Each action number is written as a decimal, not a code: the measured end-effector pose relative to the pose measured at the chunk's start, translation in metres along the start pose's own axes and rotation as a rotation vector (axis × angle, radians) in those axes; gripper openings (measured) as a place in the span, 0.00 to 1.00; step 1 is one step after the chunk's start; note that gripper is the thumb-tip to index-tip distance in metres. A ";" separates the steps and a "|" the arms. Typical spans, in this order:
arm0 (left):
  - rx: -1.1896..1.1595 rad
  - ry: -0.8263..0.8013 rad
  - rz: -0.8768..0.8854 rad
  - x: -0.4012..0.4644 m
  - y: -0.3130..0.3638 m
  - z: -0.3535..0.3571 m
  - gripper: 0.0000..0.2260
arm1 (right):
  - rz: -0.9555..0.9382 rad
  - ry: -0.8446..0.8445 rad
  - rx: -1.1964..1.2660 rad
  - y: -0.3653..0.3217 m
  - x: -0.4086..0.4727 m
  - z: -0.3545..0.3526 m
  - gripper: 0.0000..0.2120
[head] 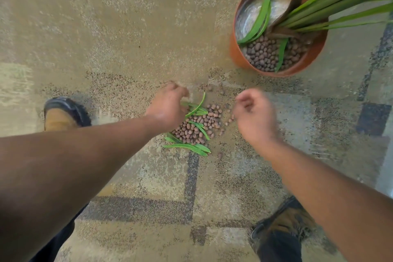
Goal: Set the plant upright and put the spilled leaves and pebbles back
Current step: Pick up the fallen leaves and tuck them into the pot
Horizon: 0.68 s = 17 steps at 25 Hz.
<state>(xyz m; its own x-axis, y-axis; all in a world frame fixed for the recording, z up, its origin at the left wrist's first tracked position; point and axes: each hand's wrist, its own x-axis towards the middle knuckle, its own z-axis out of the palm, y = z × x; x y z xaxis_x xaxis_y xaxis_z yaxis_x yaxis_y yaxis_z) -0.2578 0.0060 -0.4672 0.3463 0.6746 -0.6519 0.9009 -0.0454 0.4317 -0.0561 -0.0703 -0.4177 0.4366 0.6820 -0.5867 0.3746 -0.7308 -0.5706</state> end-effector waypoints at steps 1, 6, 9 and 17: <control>0.007 -0.075 -0.012 -0.006 -0.010 0.006 0.16 | 0.030 -0.206 -0.092 0.007 -0.008 0.013 0.12; 0.205 -0.309 0.138 -0.015 -0.014 0.030 0.20 | 0.051 -0.766 -0.463 0.029 -0.023 0.062 0.21; 0.326 -0.366 0.153 -0.015 -0.009 0.033 0.24 | 0.064 -0.802 -0.615 0.034 -0.025 0.083 0.27; 0.043 -0.174 0.108 -0.006 -0.005 0.016 0.16 | -0.006 -0.554 -0.519 0.034 -0.032 0.068 0.13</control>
<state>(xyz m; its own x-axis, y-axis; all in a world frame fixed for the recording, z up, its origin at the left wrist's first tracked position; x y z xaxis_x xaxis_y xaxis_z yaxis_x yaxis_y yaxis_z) -0.2601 -0.0092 -0.4754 0.4784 0.5266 -0.7028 0.8650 -0.1447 0.4804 -0.1130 -0.1151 -0.4572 0.0099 0.5010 -0.8654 0.7722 -0.5537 -0.3117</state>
